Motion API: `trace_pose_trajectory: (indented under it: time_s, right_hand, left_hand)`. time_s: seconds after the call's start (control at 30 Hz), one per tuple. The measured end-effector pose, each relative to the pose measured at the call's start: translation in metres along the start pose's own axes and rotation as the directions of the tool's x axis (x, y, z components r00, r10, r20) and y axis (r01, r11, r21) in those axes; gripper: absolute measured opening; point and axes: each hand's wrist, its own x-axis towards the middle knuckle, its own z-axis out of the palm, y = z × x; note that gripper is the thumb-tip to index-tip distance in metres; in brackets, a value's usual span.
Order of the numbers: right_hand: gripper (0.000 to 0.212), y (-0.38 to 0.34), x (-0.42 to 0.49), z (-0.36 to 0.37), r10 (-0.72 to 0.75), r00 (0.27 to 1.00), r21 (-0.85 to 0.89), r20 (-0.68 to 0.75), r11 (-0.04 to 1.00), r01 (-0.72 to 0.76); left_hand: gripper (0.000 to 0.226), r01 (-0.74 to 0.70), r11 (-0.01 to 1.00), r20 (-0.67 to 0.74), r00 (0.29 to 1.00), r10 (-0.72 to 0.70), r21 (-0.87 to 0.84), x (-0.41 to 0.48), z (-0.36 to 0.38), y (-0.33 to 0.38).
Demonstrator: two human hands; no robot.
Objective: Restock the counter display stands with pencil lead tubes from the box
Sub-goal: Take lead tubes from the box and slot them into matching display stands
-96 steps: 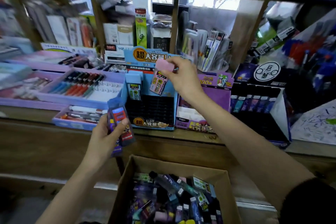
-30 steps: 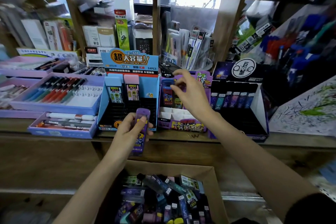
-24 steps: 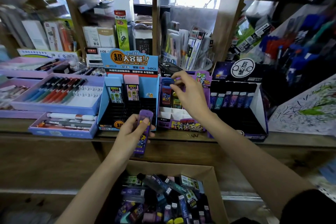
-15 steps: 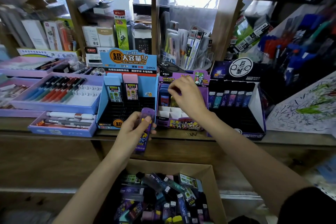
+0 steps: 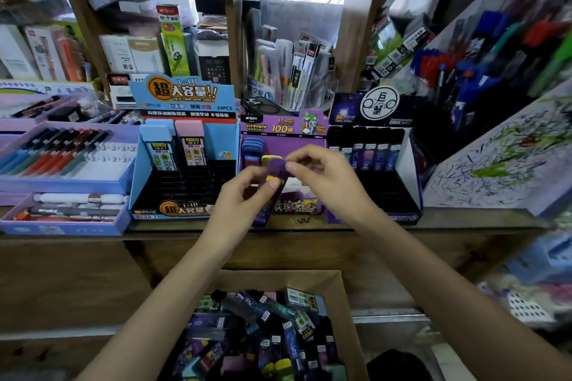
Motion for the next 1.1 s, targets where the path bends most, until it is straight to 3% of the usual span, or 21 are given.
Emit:
trace_pose_trajectory:
  time_s: [0.1,0.2,0.3,0.37,0.53,0.63,0.8,0.97,1.1]
  right_hand:
    - [0.022,0.0,0.011,-0.024,-0.019,0.99,-0.017,-0.141,1.0,0.016]
    - [0.015,0.004,0.025,-0.044,-0.067,0.963,-0.112,-0.261,0.993,0.039]
    - [0.007,0.011,0.037,-0.046,-0.125,0.945,-0.229,-0.303,0.972,0.056]
    - [0.01,0.018,0.043,-0.04,-0.144,0.944,-0.274,-0.298,0.96,0.059]
    - [0.014,0.032,0.044,-0.019,-0.153,0.977,-0.383,-0.152,0.92,0.085]
    - [0.017,0.04,0.037,-0.012,-0.087,0.995,-0.441,-0.057,0.896,0.053]
    - [0.028,0.034,0.024,-0.016,-0.053,0.999,-0.481,0.002,0.875,0.047]
    - [0.023,0.027,-0.015,-0.02,-0.093,0.991,-0.502,0.101,0.855,0.131]
    - [0.018,0.054,-0.067,-0.001,0.062,0.948,-0.478,0.311,0.873,0.099]
  left_hand:
    - [0.02,-0.022,0.97,-0.026,0.999,0.03,0.241,0.006,-0.001,-0.008]
    - [0.03,-0.124,0.774,0.042,0.991,0.125,0.62,0.004,-0.009,-0.023]
    - [0.03,-0.212,0.612,0.147,0.977,0.155,0.762,-0.003,-0.012,-0.034]
    - [0.031,-0.232,0.566,0.17,0.972,0.16,0.791,-0.006,-0.012,-0.036]
    - [0.032,-0.237,0.567,0.175,0.971,0.162,0.789,-0.007,-0.012,-0.034]
    - [0.033,-0.229,0.592,0.175,0.973,0.149,0.773,-0.01,-0.013,-0.035]
    - [0.024,-0.259,0.639,0.156,0.964,0.213,0.724,-0.03,-0.016,-0.03]
    - [0.023,-0.227,0.72,0.296,0.955,0.031,0.656,-0.064,-0.023,-0.039]
    - [0.02,-0.081,0.755,0.297,0.942,-0.155,0.651,-0.104,-0.024,-0.072]
